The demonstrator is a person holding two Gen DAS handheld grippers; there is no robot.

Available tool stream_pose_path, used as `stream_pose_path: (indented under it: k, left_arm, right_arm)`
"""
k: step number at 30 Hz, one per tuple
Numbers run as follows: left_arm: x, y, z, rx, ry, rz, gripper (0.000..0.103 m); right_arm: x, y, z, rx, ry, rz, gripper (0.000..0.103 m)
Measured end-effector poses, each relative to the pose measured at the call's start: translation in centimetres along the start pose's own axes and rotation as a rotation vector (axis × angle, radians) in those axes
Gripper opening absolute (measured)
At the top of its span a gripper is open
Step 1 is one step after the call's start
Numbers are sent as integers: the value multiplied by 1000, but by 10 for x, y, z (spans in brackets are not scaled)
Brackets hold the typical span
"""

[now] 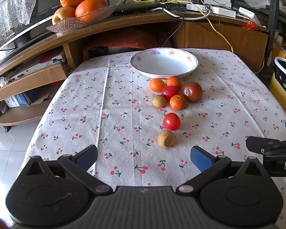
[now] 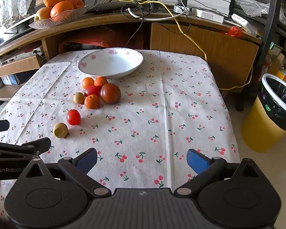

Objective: Organize fruits

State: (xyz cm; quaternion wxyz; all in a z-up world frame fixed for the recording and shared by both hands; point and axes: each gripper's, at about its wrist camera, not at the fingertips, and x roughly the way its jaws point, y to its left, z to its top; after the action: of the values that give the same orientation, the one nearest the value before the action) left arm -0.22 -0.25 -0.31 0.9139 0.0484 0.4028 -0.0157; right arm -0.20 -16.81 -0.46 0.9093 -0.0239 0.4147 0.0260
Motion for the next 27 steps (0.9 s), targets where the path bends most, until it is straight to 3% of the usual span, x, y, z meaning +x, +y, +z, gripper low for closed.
stream_pose_path:
  k: [27]
  left_arm:
    - [-4, 1, -3, -1, -5, -13, 103]
  right_arm:
    - [0, 3, -2, -9, 4, 19, 91]
